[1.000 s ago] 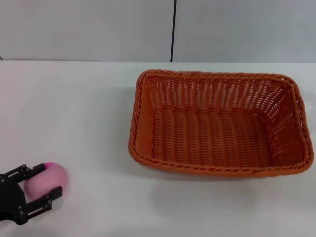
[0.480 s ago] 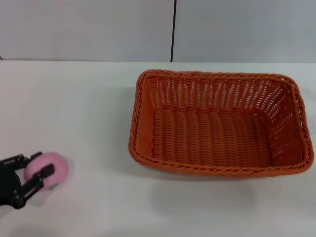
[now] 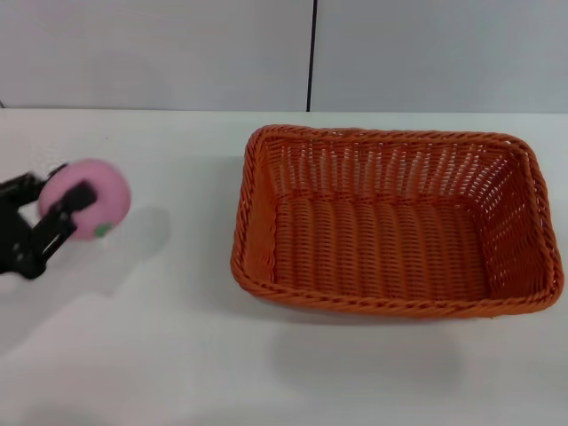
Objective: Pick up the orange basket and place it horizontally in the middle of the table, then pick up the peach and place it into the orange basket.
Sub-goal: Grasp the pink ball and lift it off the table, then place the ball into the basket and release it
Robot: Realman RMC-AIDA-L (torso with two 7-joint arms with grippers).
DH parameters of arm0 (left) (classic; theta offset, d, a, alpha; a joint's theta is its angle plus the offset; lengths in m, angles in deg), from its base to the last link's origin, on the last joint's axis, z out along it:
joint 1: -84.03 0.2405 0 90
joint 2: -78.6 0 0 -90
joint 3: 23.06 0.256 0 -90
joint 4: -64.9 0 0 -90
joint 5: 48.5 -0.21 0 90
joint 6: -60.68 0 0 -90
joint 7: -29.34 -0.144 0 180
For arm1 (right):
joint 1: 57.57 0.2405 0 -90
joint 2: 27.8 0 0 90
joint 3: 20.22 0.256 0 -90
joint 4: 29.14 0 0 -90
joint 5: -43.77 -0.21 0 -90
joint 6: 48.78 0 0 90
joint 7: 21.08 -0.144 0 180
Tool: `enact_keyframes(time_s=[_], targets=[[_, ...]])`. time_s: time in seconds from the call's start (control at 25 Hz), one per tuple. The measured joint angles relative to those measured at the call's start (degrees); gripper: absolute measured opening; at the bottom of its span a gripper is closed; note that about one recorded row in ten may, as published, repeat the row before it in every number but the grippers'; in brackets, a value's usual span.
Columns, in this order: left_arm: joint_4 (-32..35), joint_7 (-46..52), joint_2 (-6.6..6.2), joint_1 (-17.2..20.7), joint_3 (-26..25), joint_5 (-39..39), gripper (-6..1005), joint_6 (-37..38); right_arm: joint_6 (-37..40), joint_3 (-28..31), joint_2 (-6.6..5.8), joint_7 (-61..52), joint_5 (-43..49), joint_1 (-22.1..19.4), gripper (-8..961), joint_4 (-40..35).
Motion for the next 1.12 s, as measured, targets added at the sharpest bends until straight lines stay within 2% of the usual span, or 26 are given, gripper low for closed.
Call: enact_keyframes(time_s=[0.16,0.2,0.36,0.4,0.64,0.68,0.88,1.12], targets=[[-2.78,0.71,0.07,-2.91,0.27,-0.27,241,-0.12,-0.72,0.74,0.04,1.67,-0.01,0.0,611,2.06],[-5.22,0.67,0.18,-5.24,1.05,-0.53,226,0.31,-1.32,0.77,0.09,2.06,0.06,-0.01,610,2.72],[-7.13,0.47,0.33,-6.98,2.55,-0.55,210,1.32,-2.27,0.57,0.2,2.18,0.26,0.0,610,3.24],[-11.29,0.35,0.44,-9.72,5.16,-0.55,206,4.18,-2.63,0.62,0.21,2.18,0.26,0.0,610,3.7],[-16.05,-0.09,0.56,-11.9,7.34,-0.55,180,7.86,-3.05,0.7,0.2,2.2,0.27,0.25,611,3.89],[-20.19,-0.66,0.62,-13.49,8.47,-0.59,175,11.24,-3.52,0.7,0.23,2.21,0.27,0.49,611,3.9],[-25.78,-1.65,0.67,-15.52,8.99,-1.14,147,15.77,-4.58,0.51,0.27,2.23,0.3,1.02,610,3.94],[-26.24,-0.98,0.63,-16.1,9.08,-2.74,341,16.72,-5.36,0.66,0.19,2.25,0.35,1.52,610,3.97]])
